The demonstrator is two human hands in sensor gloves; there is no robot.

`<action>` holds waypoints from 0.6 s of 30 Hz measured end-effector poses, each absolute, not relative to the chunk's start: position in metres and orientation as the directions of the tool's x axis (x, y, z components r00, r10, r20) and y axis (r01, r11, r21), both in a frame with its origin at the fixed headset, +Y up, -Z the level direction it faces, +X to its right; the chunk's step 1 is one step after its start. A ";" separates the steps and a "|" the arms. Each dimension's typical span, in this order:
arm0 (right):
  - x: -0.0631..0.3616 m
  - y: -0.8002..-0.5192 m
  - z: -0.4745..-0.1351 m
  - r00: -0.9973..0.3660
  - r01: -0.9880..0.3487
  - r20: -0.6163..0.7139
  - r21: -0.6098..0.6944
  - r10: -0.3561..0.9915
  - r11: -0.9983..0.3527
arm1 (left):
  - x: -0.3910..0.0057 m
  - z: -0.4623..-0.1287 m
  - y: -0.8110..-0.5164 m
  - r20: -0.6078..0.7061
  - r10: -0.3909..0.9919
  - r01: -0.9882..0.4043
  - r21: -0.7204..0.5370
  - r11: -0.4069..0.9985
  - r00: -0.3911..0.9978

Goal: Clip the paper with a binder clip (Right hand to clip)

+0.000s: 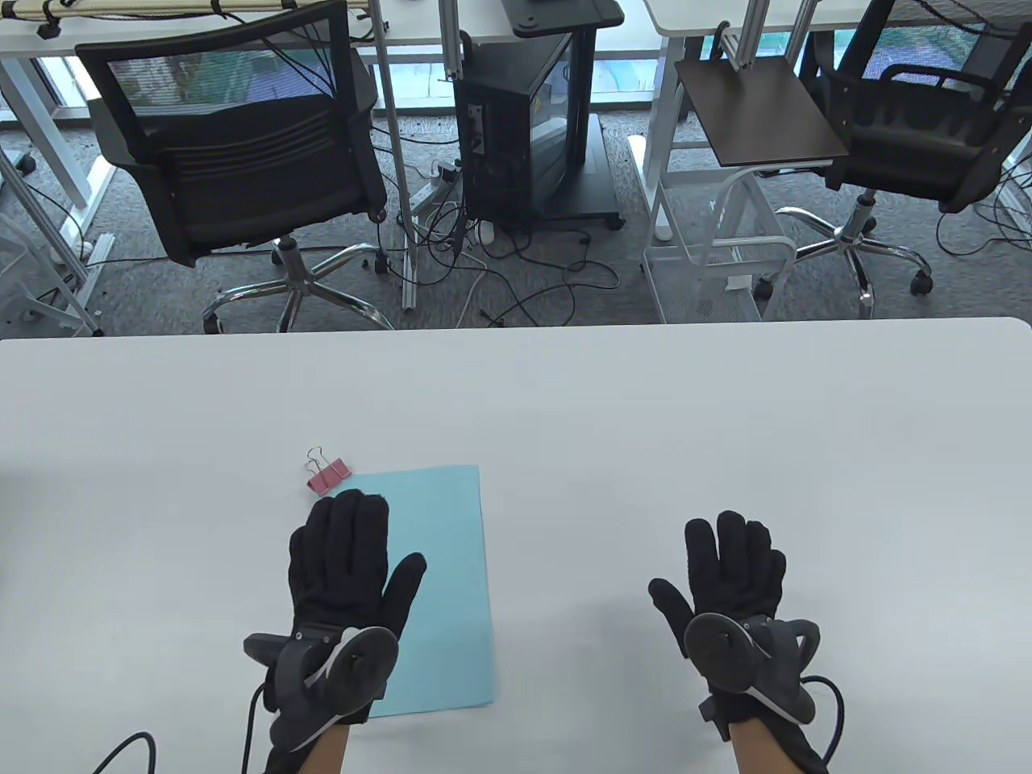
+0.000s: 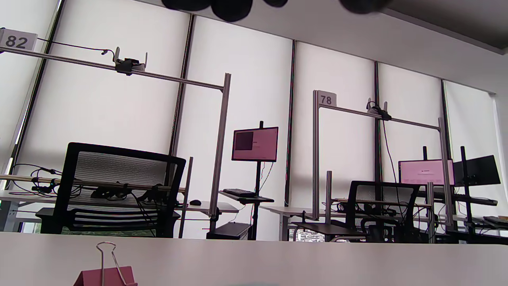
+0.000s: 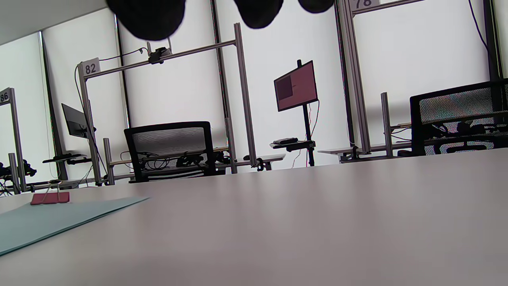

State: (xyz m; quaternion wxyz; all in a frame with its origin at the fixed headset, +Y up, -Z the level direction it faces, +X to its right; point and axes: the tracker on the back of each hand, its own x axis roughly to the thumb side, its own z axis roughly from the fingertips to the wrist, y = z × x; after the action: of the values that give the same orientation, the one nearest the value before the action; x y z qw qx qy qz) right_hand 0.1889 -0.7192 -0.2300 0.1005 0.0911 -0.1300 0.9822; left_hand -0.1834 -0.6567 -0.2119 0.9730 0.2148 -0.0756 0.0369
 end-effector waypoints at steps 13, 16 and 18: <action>0.195 -0.724 -0.232 -0.966 -0.220 0.189 -0.224 0.179 -0.949 | -0.176 -0.226 -0.698 0.093 -0.055 0.044 0.123 0.991 0.994; 0.194 -0.725 -0.233 -0.965 -0.219 0.191 -0.218 0.178 -0.951 | -0.175 -0.228 -0.704 0.094 -0.060 0.051 0.102 0.994 0.994; 0.194 -0.725 -0.233 -0.964 -0.223 0.192 -0.213 0.183 -0.951 | -0.175 -0.229 -0.706 0.094 -0.061 0.052 0.099 0.994 0.994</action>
State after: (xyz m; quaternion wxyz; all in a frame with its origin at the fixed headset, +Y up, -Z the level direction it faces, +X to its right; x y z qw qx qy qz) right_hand 0.1941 -0.7252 -0.2328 0.1031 0.0851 -0.1172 0.9841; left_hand -0.1752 -0.7056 -0.2286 0.9973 0.0483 -0.0485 -0.0284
